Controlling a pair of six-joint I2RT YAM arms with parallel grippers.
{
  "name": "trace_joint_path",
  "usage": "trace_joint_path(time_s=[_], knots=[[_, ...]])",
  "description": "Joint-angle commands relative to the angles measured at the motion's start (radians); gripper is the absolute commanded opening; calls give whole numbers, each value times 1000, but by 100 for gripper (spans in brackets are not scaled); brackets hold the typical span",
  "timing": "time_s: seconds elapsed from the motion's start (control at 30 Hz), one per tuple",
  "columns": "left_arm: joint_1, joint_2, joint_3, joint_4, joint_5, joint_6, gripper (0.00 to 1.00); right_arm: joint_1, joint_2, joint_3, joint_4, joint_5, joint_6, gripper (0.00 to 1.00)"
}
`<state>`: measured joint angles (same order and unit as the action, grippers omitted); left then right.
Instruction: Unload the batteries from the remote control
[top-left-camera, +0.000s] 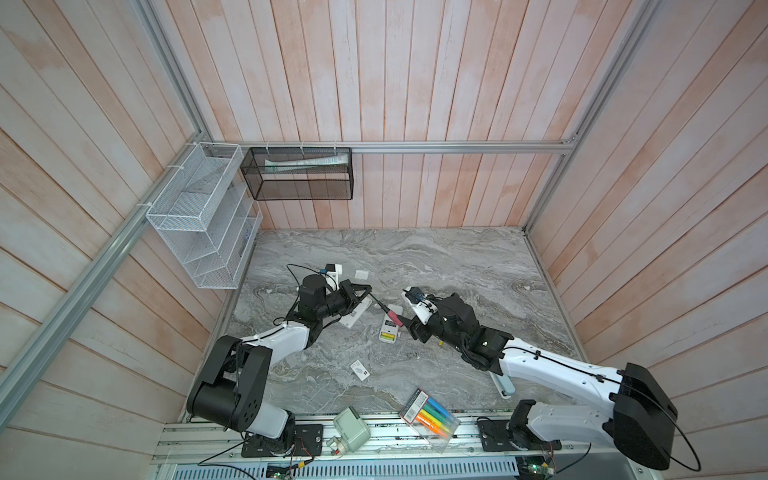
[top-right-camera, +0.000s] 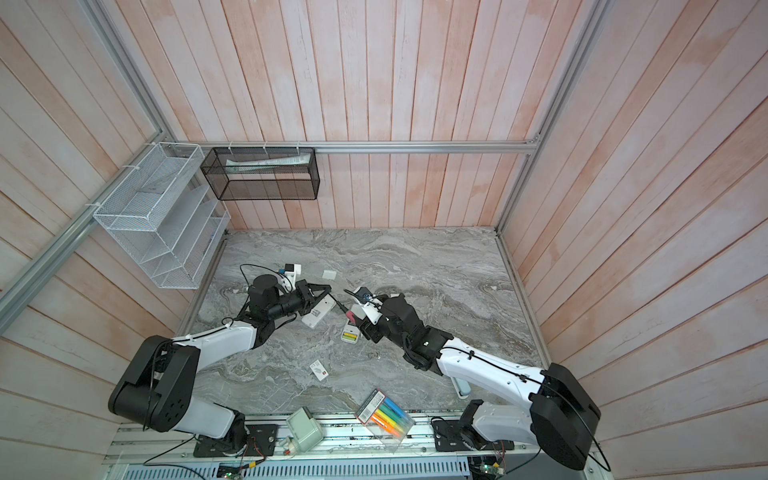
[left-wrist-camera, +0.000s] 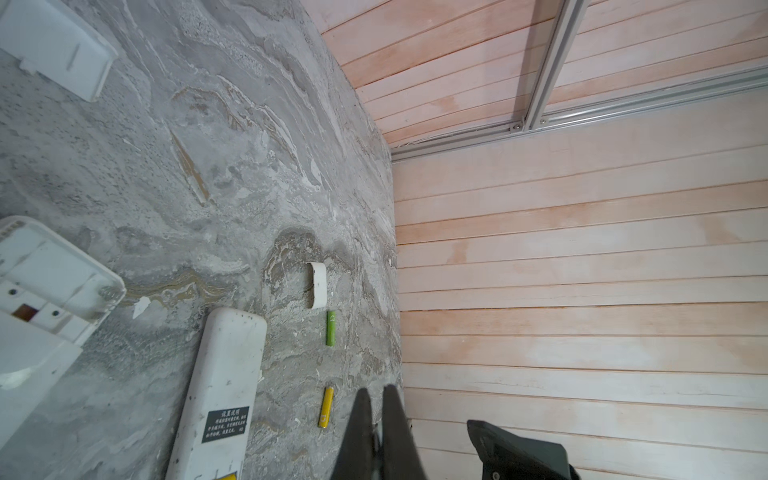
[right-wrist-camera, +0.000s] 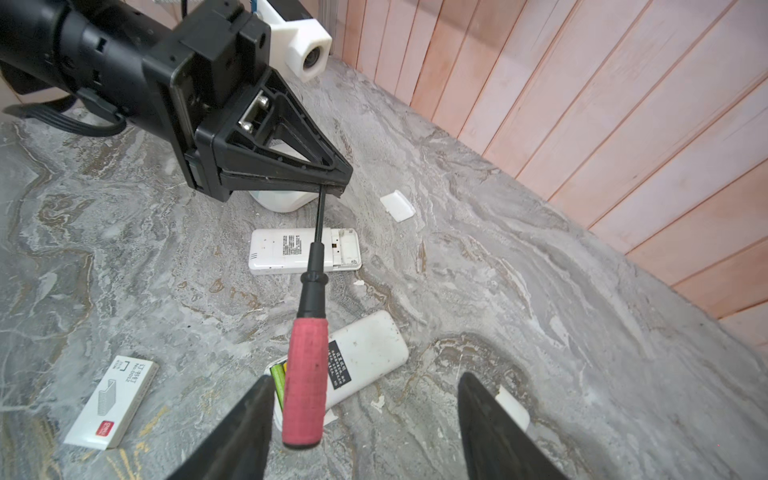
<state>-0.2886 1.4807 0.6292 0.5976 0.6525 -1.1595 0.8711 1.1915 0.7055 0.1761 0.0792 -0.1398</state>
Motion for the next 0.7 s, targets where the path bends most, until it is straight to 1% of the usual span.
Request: trace_joint_path(time_s=[0.0,0.07,0.2,0.33,0.57,0.67], knots=[[23,-47,-31,94,32,-89,0,-53,-37,-12,34,-135,-21,71],[29,-59,-40,106,32,-123,0,-80,-45,-4,20,-195,-15,71],[32,-78,-62,167,27,-206,0,-89,-41,3,31,-238,-3,69],[33,-96,-83,204,12,-266,0,-91,4,45,11,-296,16,68],[34,-120,-101,220,-7,-302,0,-92,80,97,7,-347,47,68],[35,-122,-108,237,-8,-317,0,-92,95,104,24,-356,61,64]])
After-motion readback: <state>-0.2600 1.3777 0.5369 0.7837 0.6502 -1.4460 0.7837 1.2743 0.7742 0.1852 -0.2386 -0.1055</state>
